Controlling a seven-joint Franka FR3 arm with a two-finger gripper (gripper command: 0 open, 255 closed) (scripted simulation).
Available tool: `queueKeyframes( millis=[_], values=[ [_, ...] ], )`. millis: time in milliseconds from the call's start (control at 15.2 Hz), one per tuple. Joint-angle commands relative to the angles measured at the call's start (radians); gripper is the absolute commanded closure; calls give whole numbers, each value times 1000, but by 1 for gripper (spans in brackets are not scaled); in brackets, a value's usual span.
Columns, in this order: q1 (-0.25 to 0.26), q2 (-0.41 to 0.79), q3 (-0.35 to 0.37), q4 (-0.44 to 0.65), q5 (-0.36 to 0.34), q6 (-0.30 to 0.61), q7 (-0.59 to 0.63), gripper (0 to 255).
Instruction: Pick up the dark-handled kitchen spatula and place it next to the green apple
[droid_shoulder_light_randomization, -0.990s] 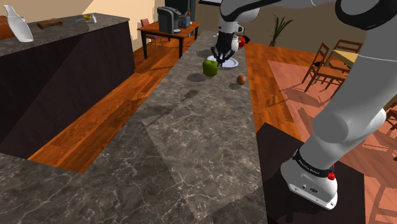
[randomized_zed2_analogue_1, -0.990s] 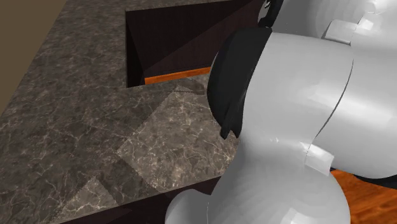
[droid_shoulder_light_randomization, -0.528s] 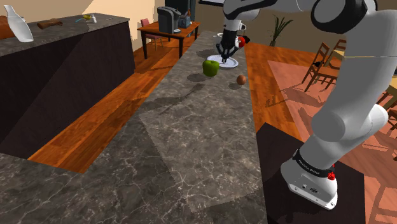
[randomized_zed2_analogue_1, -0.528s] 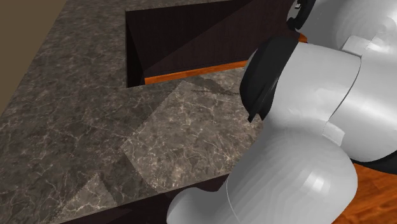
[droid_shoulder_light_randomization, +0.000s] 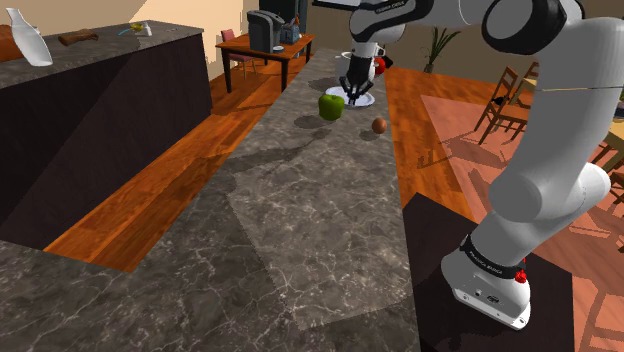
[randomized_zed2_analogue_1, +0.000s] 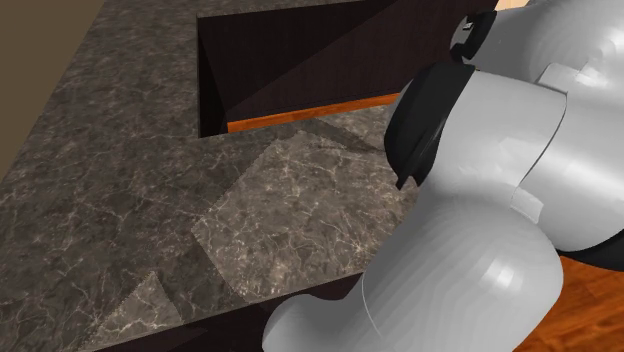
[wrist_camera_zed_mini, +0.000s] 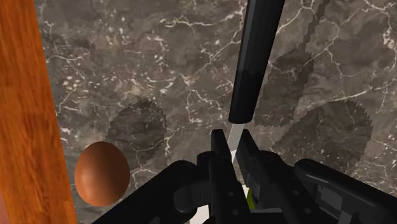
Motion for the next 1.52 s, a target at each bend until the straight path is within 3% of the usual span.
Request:
queueKeyframes(
  millis=[0,1452],
  values=[
    [0,8,-1,-21,-1,29,-1,255],
    [6,131,-12,-139,-21,269,4,255]
  ],
)
